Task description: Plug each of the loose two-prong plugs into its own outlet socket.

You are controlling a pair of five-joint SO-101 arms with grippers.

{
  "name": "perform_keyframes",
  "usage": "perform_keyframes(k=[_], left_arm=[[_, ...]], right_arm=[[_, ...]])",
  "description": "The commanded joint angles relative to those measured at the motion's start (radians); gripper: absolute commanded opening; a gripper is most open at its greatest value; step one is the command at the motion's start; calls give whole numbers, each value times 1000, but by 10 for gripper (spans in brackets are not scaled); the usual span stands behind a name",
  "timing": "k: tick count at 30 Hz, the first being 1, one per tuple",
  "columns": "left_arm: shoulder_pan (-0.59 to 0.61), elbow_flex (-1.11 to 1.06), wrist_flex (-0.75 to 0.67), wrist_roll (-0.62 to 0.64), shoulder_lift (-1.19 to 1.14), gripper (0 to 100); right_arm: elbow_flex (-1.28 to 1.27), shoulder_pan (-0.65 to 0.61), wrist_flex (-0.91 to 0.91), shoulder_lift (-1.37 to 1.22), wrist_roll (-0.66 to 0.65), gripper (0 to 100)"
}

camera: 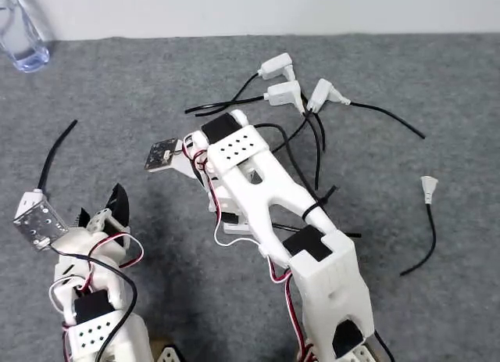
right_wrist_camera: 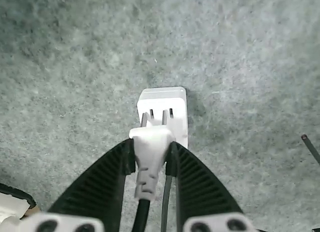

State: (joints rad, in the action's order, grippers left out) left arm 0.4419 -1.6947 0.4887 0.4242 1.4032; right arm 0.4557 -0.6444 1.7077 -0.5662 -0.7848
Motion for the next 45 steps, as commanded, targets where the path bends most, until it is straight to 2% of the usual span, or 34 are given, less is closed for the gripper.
perform_keyframes(k=[1,26,32,45], left_arm=[[6,5,3,-12,8,287],[6,5,3,-12,9,287],[6,5,3,-12,9,287],[6,5,3,-12,9,287]], right_arm=[[32,8,4,1,-20,9],[46,12,-7,-13,-25,9],[43,5,-42,-104,-23,9],[68,-101,-62,-197,-3,9]])
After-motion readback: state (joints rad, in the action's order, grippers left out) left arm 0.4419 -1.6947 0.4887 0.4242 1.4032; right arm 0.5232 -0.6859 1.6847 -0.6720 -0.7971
